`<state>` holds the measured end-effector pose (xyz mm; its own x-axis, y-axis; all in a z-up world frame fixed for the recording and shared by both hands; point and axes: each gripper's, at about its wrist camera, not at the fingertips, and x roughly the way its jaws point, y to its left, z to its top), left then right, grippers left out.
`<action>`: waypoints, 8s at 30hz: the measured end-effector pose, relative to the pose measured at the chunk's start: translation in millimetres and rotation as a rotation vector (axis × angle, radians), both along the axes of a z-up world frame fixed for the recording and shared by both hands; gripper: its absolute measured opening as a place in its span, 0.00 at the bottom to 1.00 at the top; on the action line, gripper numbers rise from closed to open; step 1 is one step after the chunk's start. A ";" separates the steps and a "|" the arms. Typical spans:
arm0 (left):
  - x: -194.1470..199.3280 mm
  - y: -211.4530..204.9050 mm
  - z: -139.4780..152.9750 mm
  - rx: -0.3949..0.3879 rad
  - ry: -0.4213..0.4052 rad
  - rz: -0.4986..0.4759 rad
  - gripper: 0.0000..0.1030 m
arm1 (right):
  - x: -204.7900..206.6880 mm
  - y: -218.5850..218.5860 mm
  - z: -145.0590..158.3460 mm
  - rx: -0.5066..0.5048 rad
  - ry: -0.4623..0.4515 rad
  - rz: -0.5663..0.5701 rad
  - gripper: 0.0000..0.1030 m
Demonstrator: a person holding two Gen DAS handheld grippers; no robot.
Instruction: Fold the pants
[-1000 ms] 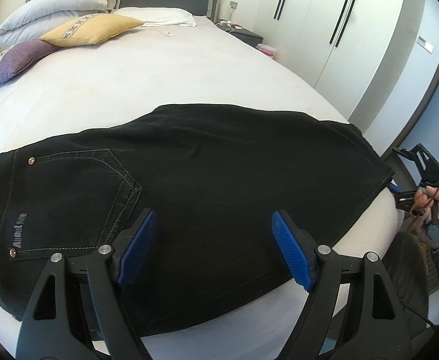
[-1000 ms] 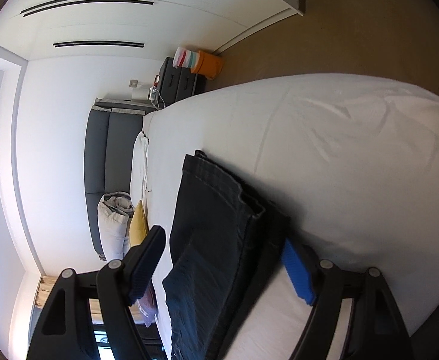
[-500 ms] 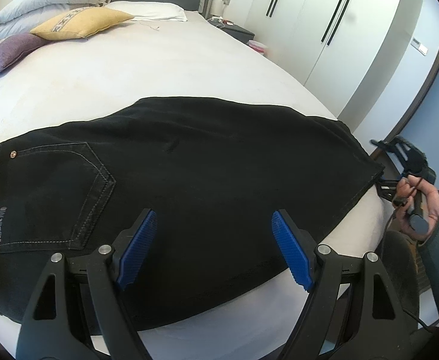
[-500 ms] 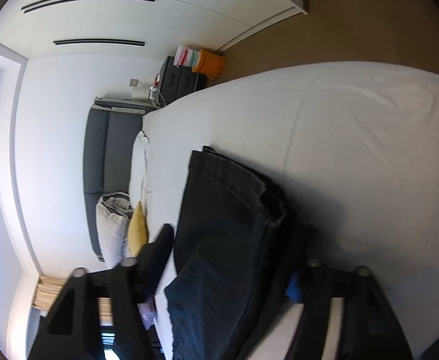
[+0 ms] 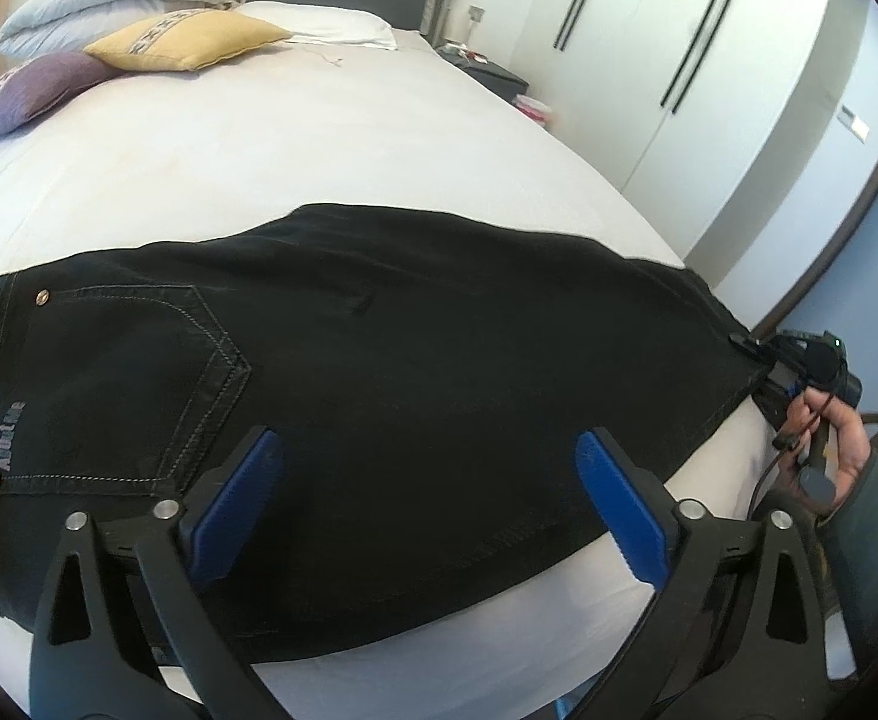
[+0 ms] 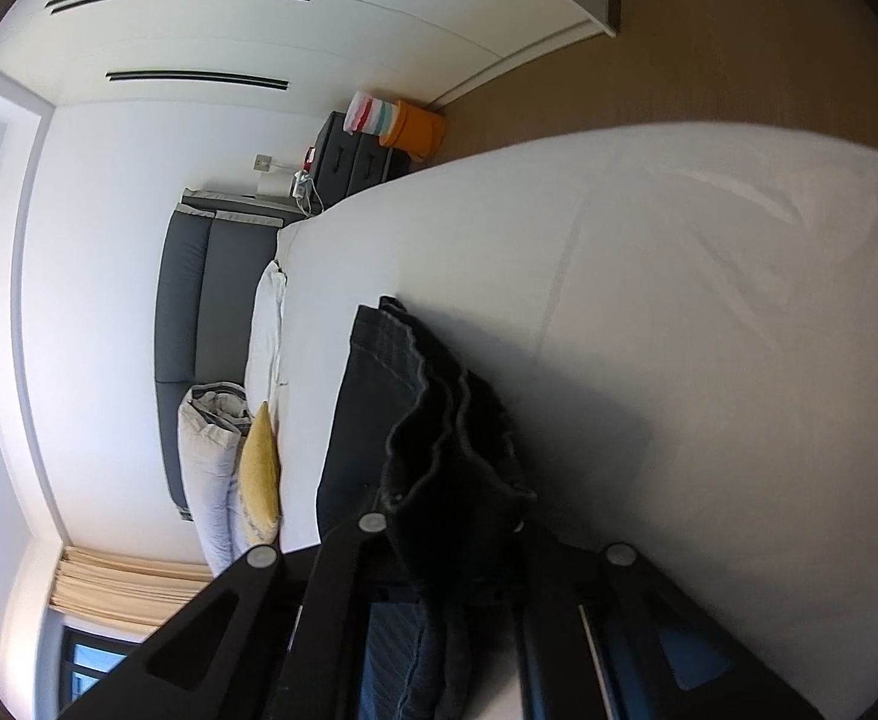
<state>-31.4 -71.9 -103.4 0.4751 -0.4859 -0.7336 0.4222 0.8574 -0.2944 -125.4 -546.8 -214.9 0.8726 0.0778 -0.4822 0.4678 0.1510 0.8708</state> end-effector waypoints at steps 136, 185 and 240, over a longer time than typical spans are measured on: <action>-24.1 47.7 -19.8 -0.276 0.259 0.053 0.13 | 90.2 239.8 77.9 -0.130 -0.288 0.971 0.97; -67.1 311.1 -88.8 -1.133 0.238 0.841 0.14 | 111.3 268.7 58.8 -0.102 -0.151 0.912 0.89; -18.9 -21.7 25.5 -0.135 0.067 -0.066 0.05 | 149.4 181.2 26.2 0.137 -0.071 0.825 0.96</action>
